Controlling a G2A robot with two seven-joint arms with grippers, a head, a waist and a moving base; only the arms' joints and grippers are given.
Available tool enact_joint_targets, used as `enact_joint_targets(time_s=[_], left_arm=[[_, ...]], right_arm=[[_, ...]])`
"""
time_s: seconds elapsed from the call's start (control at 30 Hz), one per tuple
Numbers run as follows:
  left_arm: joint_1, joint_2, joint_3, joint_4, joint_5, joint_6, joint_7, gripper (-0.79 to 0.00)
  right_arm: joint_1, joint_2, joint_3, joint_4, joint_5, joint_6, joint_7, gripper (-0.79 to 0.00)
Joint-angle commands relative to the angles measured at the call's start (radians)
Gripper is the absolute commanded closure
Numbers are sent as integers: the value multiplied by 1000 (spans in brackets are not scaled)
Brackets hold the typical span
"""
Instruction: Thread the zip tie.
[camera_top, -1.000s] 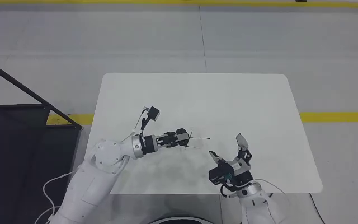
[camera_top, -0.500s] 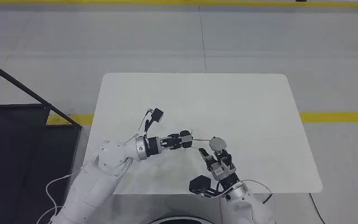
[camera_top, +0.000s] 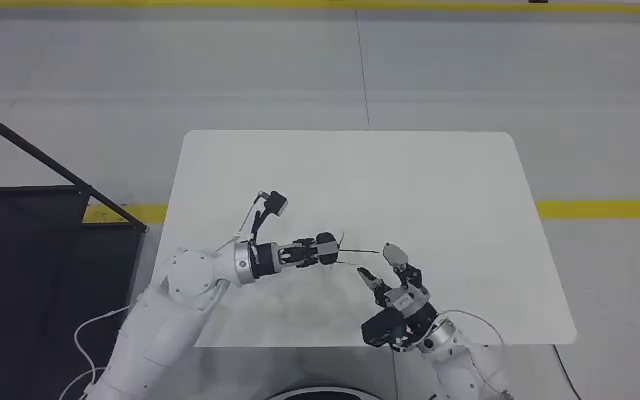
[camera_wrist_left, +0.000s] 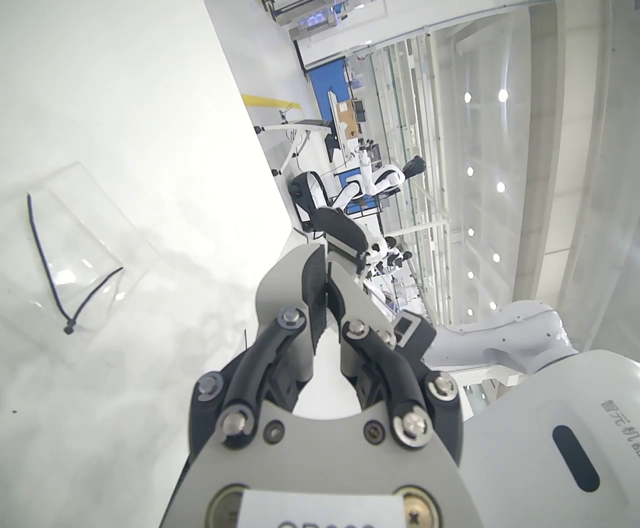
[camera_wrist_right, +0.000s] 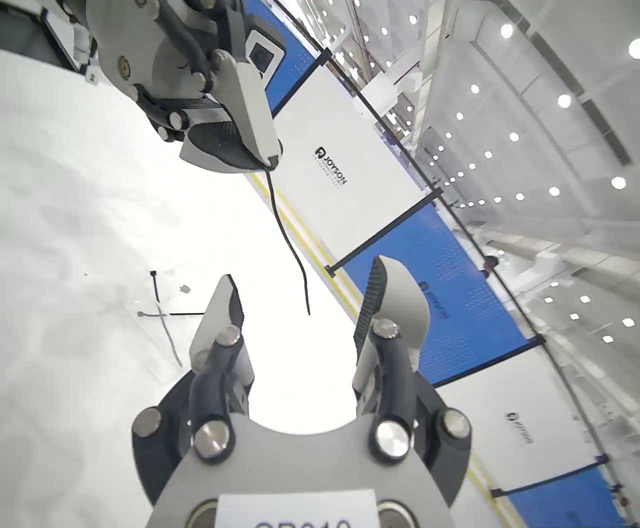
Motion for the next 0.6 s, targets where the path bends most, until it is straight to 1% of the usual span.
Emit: enact_joint_targets(time_s=[0.0,0.03,0.1,0.5,0.53,0.57], left_arm=[[-1,2,-9,10,-30,-30,-30,0],[-2,3,-12,15,-41,-39,-42,0],[-5,5,-19,24,-58,-52,-60,0],[-7,8,-28,31,-43,-42,-49,0],[-7,8,-28,31,-43,-42,-49,0],[-3,7,-24,24,-42,-41,-40,0]], right_arm=[[0,2,26,12,101,-56,-38,-757],[-2,3,38,17,146,-79,-53,-785],[-8,7,66,21,182,-117,-55,-785],[-8,7,65,20,182,-118,-52,-785],[-7,6,59,16,194,-134,-42,-785],[-1,7,55,14,223,-174,-34,-785]])
